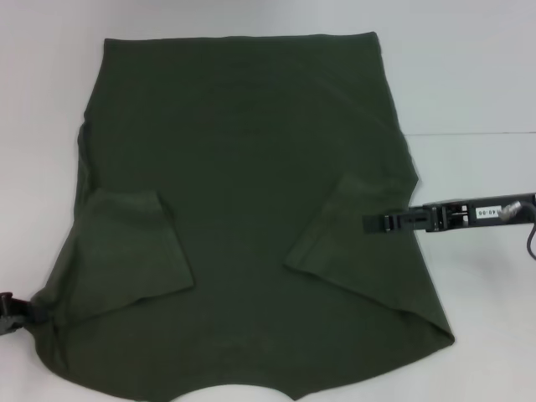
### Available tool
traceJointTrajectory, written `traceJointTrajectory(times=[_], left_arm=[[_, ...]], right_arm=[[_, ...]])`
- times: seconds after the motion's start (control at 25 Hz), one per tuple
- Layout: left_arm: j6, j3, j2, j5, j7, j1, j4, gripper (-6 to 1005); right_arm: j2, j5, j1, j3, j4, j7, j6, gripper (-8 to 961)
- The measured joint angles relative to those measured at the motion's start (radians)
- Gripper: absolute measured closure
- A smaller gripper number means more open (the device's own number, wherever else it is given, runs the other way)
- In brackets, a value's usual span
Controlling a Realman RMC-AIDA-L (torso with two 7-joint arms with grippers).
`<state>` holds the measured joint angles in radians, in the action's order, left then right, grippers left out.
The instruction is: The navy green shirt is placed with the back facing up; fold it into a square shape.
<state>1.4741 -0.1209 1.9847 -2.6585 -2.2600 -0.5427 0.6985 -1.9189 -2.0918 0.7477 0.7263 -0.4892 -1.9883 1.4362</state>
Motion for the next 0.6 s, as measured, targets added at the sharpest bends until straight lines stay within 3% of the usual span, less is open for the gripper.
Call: traceJointTrajectory(times=[0.2, 0.44, 0.6], left_arm=[[-0.021, 0.0, -0.001, 0.008, -0.001, -0.007, -0.003, 979], [-0.04, 0.0, -0.001, 0.013, 0.008, -0.009, -0.029, 979], [-0.061, -0.002, 0.001, 0.013, 0.01, -0.01, -0.038, 979]], right_arm=[[0.037, -0.144, 0.036, 0.002, 0.0, -0.266, -0.033, 90], [0.076, -0.211, 0.003, 0.006, 0.009, -0.45, 0.007, 89], [0.079, -0.247, -0.013, 0.007, 0.011, -0.48, 0.026, 89]])
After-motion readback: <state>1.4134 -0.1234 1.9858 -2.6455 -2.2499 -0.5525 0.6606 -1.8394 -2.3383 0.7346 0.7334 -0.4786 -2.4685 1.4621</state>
